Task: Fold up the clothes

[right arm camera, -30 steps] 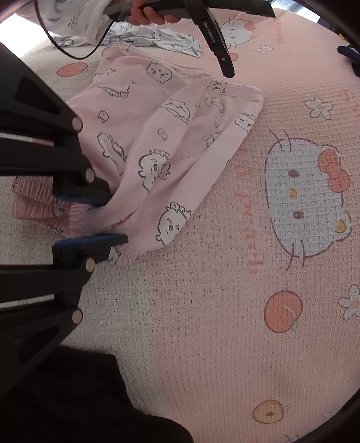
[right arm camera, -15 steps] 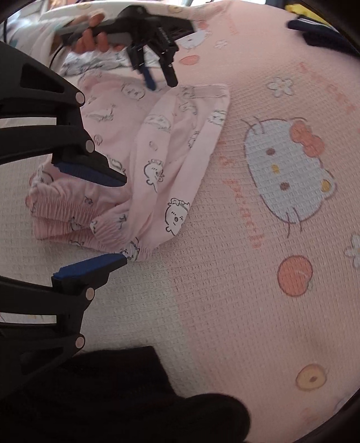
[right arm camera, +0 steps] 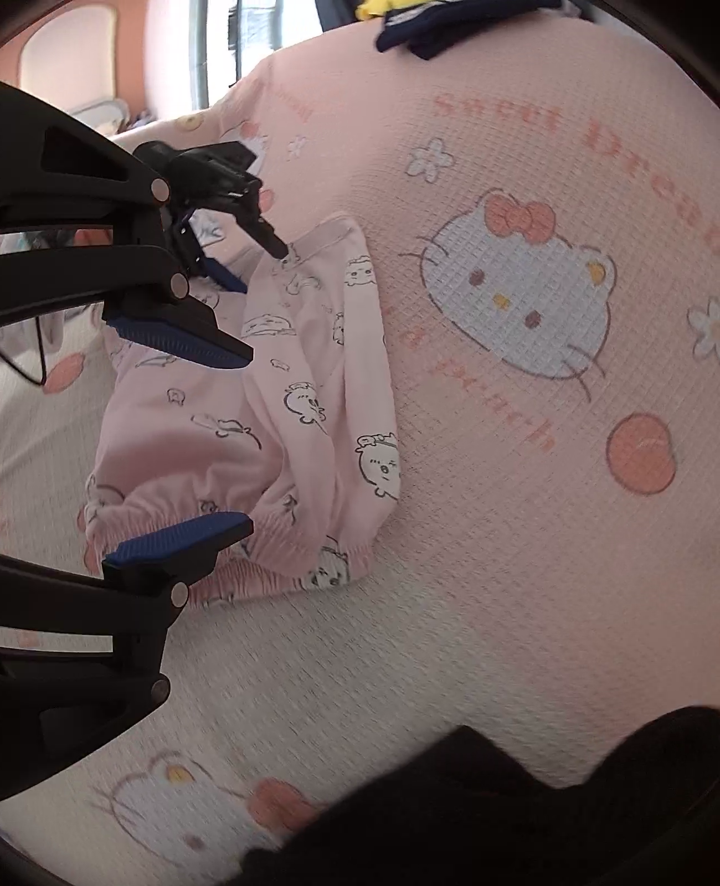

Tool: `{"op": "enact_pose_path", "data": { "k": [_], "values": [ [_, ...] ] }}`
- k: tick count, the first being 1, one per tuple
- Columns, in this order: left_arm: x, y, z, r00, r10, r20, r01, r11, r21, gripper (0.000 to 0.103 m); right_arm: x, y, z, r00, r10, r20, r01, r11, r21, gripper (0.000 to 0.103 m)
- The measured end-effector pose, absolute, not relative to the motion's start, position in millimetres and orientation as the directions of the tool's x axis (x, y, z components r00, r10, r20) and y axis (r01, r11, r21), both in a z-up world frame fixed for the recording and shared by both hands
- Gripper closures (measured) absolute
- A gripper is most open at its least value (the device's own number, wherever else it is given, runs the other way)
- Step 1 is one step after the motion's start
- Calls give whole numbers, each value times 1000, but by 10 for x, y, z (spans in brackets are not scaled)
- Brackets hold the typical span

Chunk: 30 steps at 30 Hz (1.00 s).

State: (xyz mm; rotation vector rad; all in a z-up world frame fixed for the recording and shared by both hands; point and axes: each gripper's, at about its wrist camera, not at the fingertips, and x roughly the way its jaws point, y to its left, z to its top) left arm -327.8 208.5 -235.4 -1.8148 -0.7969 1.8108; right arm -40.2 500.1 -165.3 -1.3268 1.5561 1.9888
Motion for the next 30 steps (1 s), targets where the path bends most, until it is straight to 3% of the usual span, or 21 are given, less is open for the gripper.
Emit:
{"op": "enact_pose_path", "data": {
  "k": [9,14,17,25,28,30],
  "values": [
    [-3240,2073,-2342,-68,660,-748,64,-746,-663,33,-394,5045,-1897,-627,-254,-736,-747,-70,661,47],
    [-3161,2055,-2370,-123,673,-729,80,-726,-683,31,-530,5074,-1961,-597,-205,-776,-775,-103,624,45],
    [-3170,2100,-2388,-137,686,-715,115,-705,-699,18,-566,5058,-2054,-579,-191,-792,-788,-117,605,45],
    [-3196,2222,-2435,-177,716,-676,207,-644,-736,13,-556,5018,-2154,-604,-135,-786,-775,-129,618,45],
    [-3204,2421,-2378,-190,656,-731,189,-706,-683,13,-584,4960,-2115,-588,-105,-802,-774,-215,595,46],
    [-3161,2612,-2307,-203,585,-785,158,-772,-616,18,-620,4905,-2081,-552,-75,-830,-784,-291,548,59]
  ]
}}
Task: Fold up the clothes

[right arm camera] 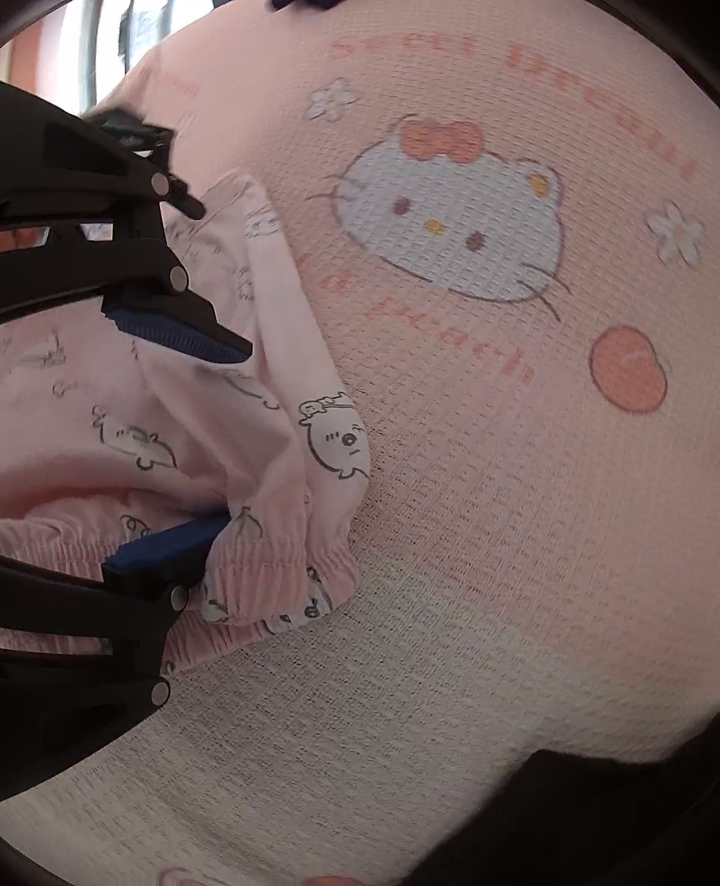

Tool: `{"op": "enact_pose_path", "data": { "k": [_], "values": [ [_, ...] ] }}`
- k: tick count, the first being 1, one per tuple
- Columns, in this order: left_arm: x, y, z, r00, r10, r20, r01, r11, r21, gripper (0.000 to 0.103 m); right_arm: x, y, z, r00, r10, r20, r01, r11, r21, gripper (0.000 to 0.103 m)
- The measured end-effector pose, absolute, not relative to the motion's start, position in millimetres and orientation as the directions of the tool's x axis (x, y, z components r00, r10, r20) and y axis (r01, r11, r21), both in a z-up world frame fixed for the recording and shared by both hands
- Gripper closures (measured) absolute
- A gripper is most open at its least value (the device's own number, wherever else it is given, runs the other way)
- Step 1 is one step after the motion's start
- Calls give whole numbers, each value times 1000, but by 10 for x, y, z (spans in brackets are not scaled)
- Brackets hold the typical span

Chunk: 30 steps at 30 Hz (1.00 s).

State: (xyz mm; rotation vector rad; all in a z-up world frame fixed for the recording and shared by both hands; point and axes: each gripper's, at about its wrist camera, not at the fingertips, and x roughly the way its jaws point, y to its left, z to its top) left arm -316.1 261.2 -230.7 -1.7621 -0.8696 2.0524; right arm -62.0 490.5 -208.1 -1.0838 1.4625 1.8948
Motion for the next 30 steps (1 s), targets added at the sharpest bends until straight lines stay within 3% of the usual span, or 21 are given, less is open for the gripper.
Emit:
{"op": "enact_pose_path", "data": {
  "k": [3,5,8,11,14,19,30],
  "values": [
    [-3088,2815,-2231,-235,454,-859,90,-870,-485,35,-644,4853,-2052,-503,-31,-863,-794,-376,477,70],
    [-3037,2960,-2190,-256,350,-901,31,-929,-370,54,-671,4814,-2032,-473,-2,-881,-795,-430,428,75],
    [-2968,3134,-2168,-302,216,-928,-33,-976,-217,73,-744,4739,-1989,-428,52,-902,-789,-509,345,77],
    [-2925,3187,-2156,-334,179,-926,-52,-984,-172,81,-786,4656,-1941,-401,108,-910,-769,-580,269,81],
    [-2828,3165,-2145,-335,211,-918,-44,-977,-208,90,-803,4572,-1868,-398,140,-907,-750,-619,234,89],
    [-2893,2902,-2000,-374,298,-878,-86,-954,-287,96,-740,4547,-1681,-423,163,-891,-730,-644,229,92],
    [-3156,2820,-1864,-392,435,-811,-164,-900,-403,96,-779,4725,-1530,-456,132,-880,-731,-620,285,92]
  ]
}}
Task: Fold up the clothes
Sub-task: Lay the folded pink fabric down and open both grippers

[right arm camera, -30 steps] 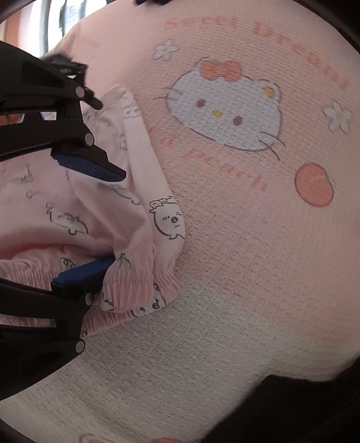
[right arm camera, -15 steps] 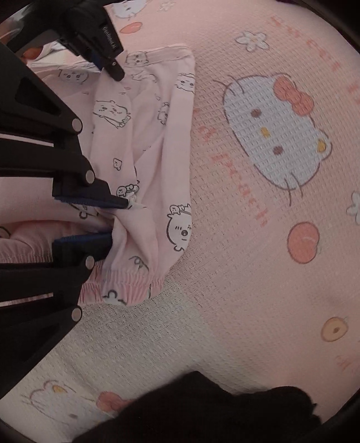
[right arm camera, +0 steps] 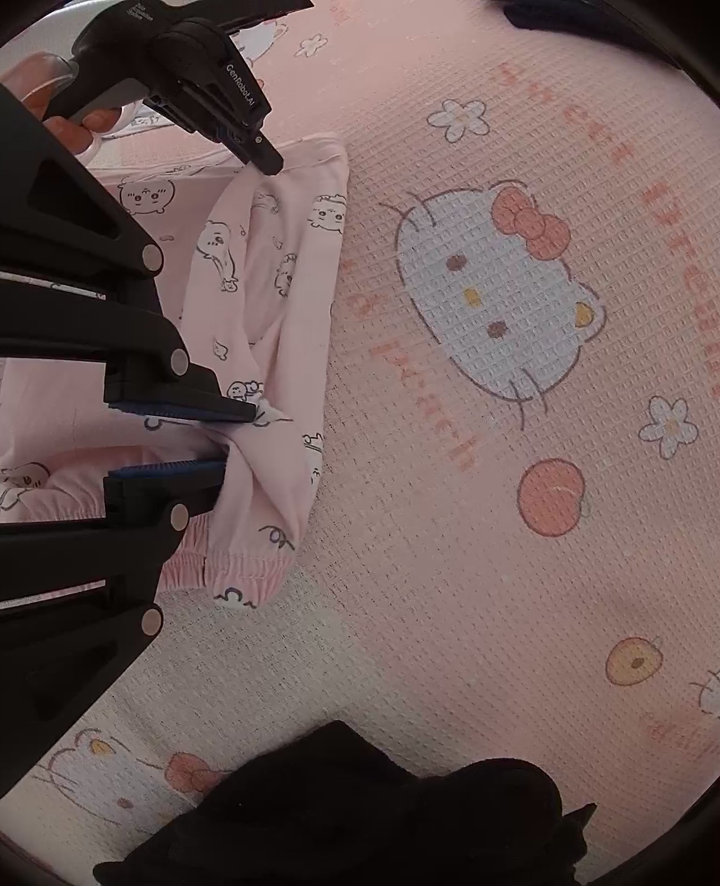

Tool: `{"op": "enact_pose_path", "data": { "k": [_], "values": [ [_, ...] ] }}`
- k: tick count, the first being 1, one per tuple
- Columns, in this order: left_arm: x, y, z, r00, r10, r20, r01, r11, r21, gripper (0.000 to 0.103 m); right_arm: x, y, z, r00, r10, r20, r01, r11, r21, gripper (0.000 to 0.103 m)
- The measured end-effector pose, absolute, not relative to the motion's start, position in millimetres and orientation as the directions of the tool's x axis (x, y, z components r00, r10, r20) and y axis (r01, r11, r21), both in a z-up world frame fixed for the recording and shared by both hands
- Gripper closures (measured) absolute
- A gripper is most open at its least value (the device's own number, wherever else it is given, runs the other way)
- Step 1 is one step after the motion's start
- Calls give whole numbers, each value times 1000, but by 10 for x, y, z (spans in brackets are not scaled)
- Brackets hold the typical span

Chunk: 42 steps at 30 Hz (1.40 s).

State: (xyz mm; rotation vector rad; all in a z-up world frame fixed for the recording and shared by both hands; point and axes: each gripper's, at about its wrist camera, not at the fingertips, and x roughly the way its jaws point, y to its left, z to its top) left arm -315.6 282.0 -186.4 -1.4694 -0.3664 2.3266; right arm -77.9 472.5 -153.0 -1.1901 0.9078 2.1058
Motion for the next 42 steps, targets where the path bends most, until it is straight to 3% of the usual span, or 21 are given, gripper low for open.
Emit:
{"op": "enact_pose_path", "data": {
  "k": [10,12,13,15,16,18,19,20,27,33,42],
  "values": [
    [-3388,2891,-1828,-391,478,-787,-260,-877,-404,96,-852,4855,-1642,-409,95,-908,-748,-605,273,92],
    [-3369,2761,-1790,-372,517,-771,-258,-855,-450,96,-828,4894,-1676,-412,65,-909,-748,-594,297,90],
    [-3369,2689,-1783,-365,543,-756,-250,-839,-483,96,-817,4915,-1685,-405,45,-913,-749,-588,303,89],
    [-3379,2580,-1769,-343,573,-744,-232,-819,-524,95,-792,4955,-1697,-394,5,-919,-752,-577,319,67],
    [-3389,2545,-1762,-327,577,-748,-222,-817,-533,92,-769,4968,-1675,-406,-13,-914,-745,-575,339,63],
    [-3383,2475,-1721,-312,573,-758,-221,-820,-528,73,-726,4981,-1598,-427,-31,-904,-724,-588,362,56],
    [-3365,2439,-1687,-313,564,-764,-231,-826,-514,52,-708,4982,-1548,-434,-31,-901,-711,-602,363,55],
    [-3347,2403,-1653,-314,555,-771,-241,-832,-500,39,-698,4975,-1494,-427,-19,-904,-703,-622,345,51],
    [-3234,2318,-1615,-338,510,-791,-289,-856,-429,38,-701,4852,-1128,-411,38,-911,-578,-784,228,41],
    [-3222,2119,-1627,-339,465,-818,-282,-880,-383,38,-1014,4511,-1052,-382,67,-922,-382,-920,91,40],
    [-3197,1965,-1738,-341,433,-834,-318,-888,-331,38,-1539,4140,-1256,-369,-5,-929,-221,-971,93,40]
  ]
}}
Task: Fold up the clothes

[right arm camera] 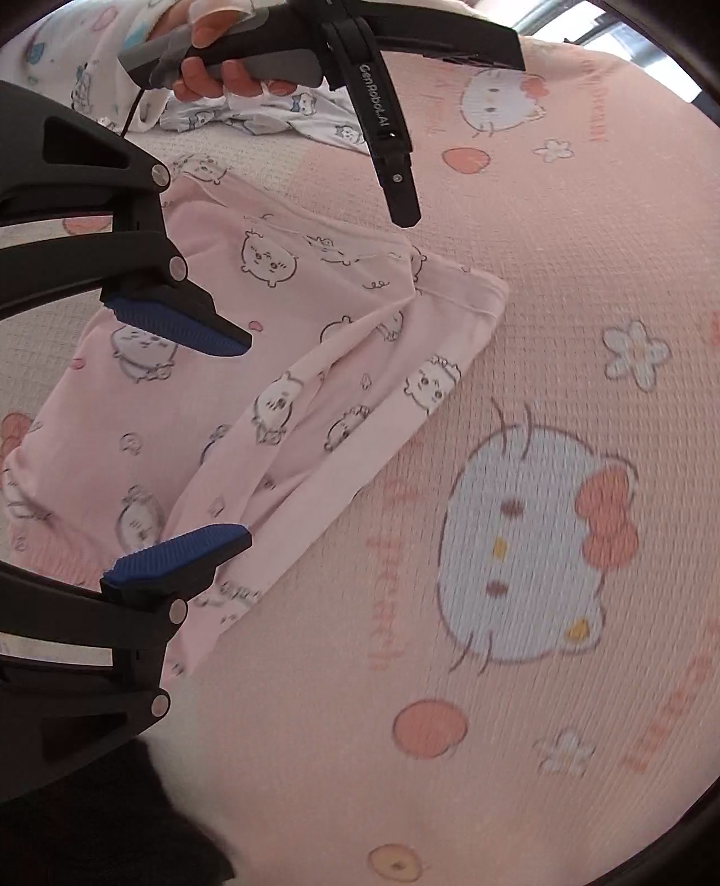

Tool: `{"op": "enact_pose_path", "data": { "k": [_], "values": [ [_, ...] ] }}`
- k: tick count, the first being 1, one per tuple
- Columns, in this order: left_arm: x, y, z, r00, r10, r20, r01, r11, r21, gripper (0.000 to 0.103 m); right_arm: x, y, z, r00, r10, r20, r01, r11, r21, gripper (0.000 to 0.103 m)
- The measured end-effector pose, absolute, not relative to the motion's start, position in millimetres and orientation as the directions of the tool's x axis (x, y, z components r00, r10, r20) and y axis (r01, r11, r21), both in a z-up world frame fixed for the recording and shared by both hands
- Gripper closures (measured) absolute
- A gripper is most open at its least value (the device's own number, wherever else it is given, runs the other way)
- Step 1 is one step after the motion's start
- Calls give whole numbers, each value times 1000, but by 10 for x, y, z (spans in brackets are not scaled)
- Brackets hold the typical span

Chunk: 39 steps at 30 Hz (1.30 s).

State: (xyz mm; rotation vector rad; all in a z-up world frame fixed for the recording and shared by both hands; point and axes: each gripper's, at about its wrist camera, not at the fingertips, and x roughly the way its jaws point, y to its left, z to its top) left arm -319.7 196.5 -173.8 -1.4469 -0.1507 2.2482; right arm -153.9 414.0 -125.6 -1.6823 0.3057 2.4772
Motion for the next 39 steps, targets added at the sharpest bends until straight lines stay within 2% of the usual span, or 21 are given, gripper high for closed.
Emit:
{"op": "enact_pose_path", "data": {
  "k": [12,18,19,20,27,32,34,35,39],
  "values": [
    [-3028,1947,-1883,-406,383,-830,-423,-884,-201,38,-1866,3934,-1490,-394,5,-919,-92,-995,34,41],
    [-3087,1912,-1993,-345,456,-821,-407,-860,-307,38,-1907,4010,-1546,-480,-93,-872,-88,-984,153,41],
    [-3100,1903,-2012,-335,466,-819,-403,-857,-323,44,-1928,4017,-1580,-479,-99,-872,-94,-982,163,41],
    [-3113,1895,-2031,-326,477,-816,-398,-853,-339,49,-1948,4010,-1617,-470,-99,-877,-94,-982,161,41],
    [-3166,1851,-2173,-272,505,-819,-342,-846,-409,52,-2031,3814,-1788,-432,-60,-900,-34,-996,83,41],
    [-3148,1962,-2206,-269,493,-827,-372,-845,-383,53,-2134,3713,-1883,-419,-49,-907,-11,-998,59,41],
    [-3143,1989,-2210,-269,497,-825,-379,-842,-383,59,-2171,3722,-1898,-421,-54,-906,-21,-997,69,41],
    [-3139,1997,-2208,-274,496,-824,-382,-842,-380,61,-2182,3736,-1899,-423,-65,-904,-27,-996,85,43],
    [-3118,2036,-2208,-292,491,-821,-399,-843,-362,73,-2242,3790,-1918,-423,-79,-903,-54,-992,113,71]
  ]
}}
